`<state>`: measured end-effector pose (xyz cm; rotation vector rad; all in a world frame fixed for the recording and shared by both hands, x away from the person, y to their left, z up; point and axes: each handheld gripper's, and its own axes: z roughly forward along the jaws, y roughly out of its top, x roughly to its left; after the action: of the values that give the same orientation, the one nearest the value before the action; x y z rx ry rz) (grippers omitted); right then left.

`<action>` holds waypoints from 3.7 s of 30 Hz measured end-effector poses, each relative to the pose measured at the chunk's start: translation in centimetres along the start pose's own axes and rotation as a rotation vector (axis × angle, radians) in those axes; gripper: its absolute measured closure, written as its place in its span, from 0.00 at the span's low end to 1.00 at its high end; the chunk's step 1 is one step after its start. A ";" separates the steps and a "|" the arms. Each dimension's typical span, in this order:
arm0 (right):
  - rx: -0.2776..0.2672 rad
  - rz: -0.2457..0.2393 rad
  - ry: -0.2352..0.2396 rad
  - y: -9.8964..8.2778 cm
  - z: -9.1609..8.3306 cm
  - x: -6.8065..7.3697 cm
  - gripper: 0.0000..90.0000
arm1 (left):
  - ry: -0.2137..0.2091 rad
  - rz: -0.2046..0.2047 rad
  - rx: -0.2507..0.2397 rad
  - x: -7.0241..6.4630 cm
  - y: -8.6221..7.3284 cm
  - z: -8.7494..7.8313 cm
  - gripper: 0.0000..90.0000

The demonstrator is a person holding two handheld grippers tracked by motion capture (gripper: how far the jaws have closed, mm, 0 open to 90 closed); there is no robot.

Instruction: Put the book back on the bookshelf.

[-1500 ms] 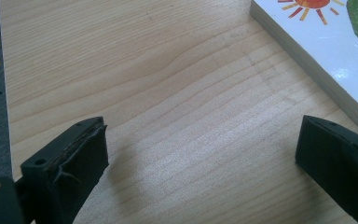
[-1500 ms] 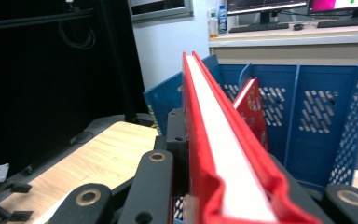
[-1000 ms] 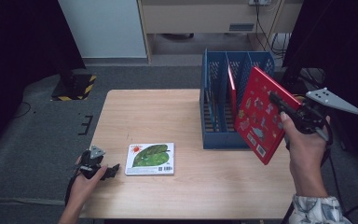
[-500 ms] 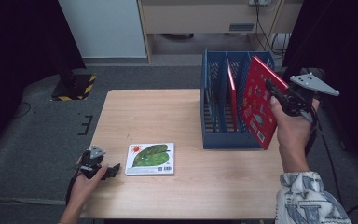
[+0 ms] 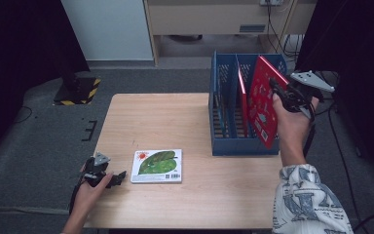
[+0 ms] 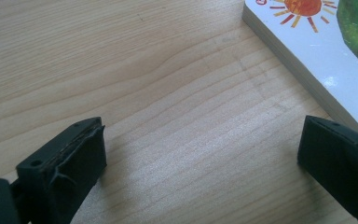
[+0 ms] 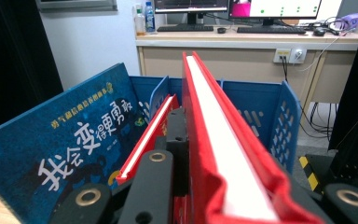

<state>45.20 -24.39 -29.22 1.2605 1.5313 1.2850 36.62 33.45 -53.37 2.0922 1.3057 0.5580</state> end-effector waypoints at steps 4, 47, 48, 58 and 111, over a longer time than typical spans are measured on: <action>0.002 0.003 -0.008 0.0 0.9 0.0 0.89 | -0.002 -0.001 0.000 0.0 0.0 0.0 0.00; -0.009 -0.022 -0.052 0.8 6.6 0.2 0.89 | -0.014 -0.027 -0.021 -0.3 -0.1 0.3 0.00; -0.008 -0.024 -0.052 0.7 6.7 0.2 0.89 | -0.015 -0.026 -0.020 -0.3 -0.1 0.3 0.00; 0.002 -0.019 -0.059 0.1 7.1 0.2 0.88 | -0.020 -0.019 -0.016 -0.4 0.1 0.5 0.00; 0.082 0.001 -0.104 -5.0 10.4 0.3 0.86 | -0.028 -0.008 -0.018 -0.5 0.2 0.6 0.00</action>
<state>53.95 -21.72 -36.23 1.3589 1.5227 1.1493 36.88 32.77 -53.66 2.0719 1.2882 0.5335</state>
